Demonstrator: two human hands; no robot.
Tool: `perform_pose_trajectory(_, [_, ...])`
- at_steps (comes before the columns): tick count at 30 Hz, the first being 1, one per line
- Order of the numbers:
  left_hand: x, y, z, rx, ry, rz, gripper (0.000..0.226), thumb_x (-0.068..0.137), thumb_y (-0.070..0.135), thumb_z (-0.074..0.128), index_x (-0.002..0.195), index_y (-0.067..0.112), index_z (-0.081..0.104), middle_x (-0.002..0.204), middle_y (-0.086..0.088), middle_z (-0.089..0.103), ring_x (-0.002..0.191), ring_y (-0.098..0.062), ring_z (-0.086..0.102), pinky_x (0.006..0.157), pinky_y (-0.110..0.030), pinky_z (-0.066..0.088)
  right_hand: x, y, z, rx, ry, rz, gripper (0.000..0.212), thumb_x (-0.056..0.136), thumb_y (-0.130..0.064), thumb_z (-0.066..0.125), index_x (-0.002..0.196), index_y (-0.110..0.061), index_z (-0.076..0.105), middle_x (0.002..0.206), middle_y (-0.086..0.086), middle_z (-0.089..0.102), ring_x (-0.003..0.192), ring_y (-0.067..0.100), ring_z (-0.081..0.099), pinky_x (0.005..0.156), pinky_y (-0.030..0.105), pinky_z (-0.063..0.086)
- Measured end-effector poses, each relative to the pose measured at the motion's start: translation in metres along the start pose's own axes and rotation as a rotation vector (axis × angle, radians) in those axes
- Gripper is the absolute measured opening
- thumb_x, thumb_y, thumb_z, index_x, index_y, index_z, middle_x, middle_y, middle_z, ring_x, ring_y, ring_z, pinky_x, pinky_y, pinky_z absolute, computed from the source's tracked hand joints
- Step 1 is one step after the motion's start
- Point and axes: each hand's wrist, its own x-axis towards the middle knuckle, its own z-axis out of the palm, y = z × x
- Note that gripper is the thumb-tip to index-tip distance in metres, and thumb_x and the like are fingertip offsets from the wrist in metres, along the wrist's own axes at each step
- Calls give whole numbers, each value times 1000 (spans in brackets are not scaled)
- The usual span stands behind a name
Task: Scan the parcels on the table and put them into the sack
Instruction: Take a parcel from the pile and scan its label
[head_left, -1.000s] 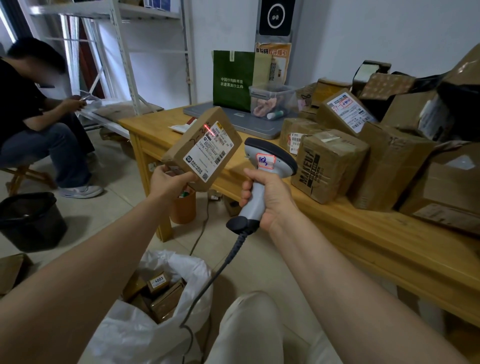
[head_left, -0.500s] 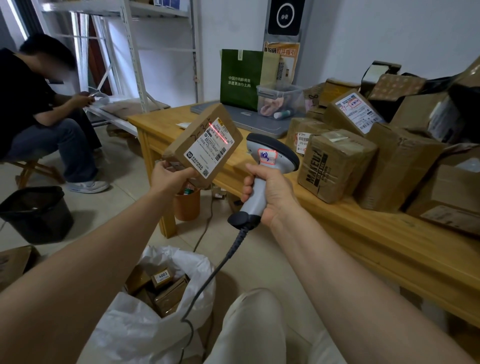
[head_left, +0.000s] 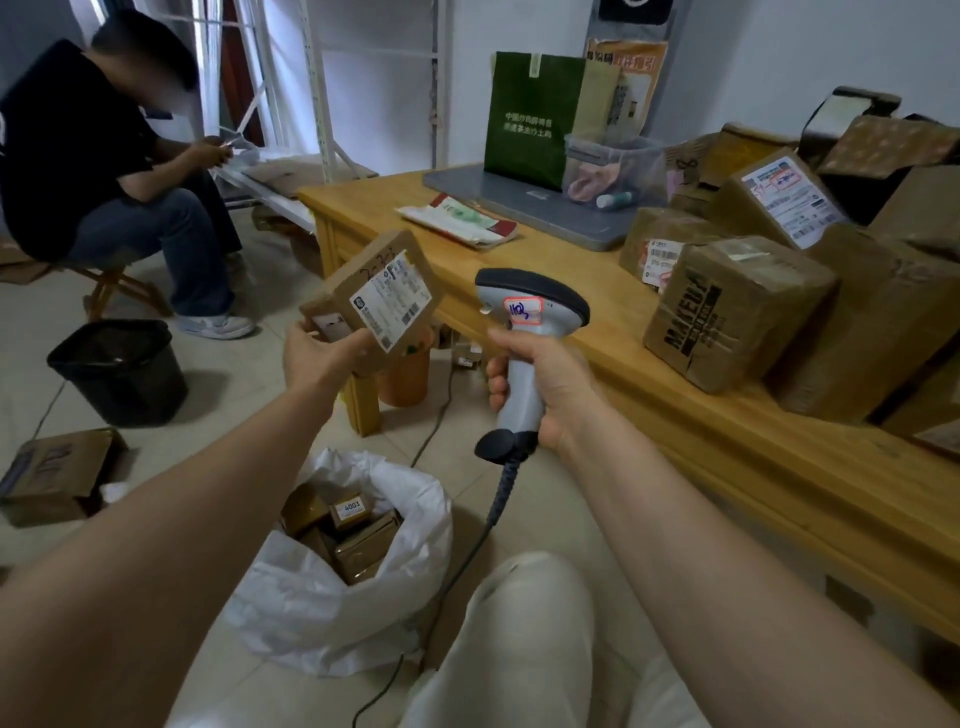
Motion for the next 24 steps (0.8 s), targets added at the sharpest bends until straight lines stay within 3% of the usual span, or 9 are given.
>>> perform_pose_trajectory(2, [3, -24, -19, 85, 23, -22, 74, 71, 25, 82, 131, 14, 40, 123, -7, 58, 107, -24, 60, 91, -42, 54, 9, 19, 4, -62, -15, 44, 13, 81, -14, 72, 78, -9, 60, 55, 4, 59, 42, 13, 51, 43, 22, 44])
perform_pose_trajectory(6, [12, -80, -48, 376, 19, -25, 61, 72, 25, 80, 124, 14, 48, 113, -4, 63, 92, -18, 66, 72, -36, 60, 27, 56, 11, -113, -29, 142, 11, 81, -11, 71, 78, -8, 61, 56, 5, 60, 43, 13, 52, 46, 23, 46])
perform_pose_trajectory(11, [29, -139, -57, 802, -51, -80, 77, 55, 53, 76, 120, 20, 51, 113, -7, 59, 98, -27, 62, 80, -47, 56, 58, 99, 16, -169, -13, 311, 14, 82, -12, 71, 75, -6, 61, 56, 6, 60, 45, 15, 52, 44, 24, 45])
perform_pose_trajectory(16, [45, -173, -46, 1127, -79, -2, 76, 74, 58, 71, 134, 18, 44, 122, -14, 52, 113, -34, 51, 90, -46, 49, 85, 121, 16, -195, 25, 375, 12, 81, -11, 71, 77, -5, 61, 54, 7, 59, 44, 17, 52, 46, 26, 46])
perform_pose_trajectory(20, [45, -193, -34, 1286, -155, -90, 80, 84, 33, 71, 144, 6, 26, 134, -23, 41, 125, -39, 41, 97, -44, 41, 96, 124, 13, -197, 46, 381, 11, 81, -11, 71, 81, -6, 62, 55, 7, 60, 44, 16, 53, 46, 26, 46])
perform_pose_trajectory(24, [35, -188, -10, 1164, -223, -111, 70, 92, 23, 61, 147, 6, 20, 140, -24, 32, 131, -39, 33, 100, -45, 40, 97, 120, 7, -193, 66, 381, 11, 81, -12, 71, 81, -7, 62, 55, 6, 60, 43, 15, 53, 43, 25, 45])
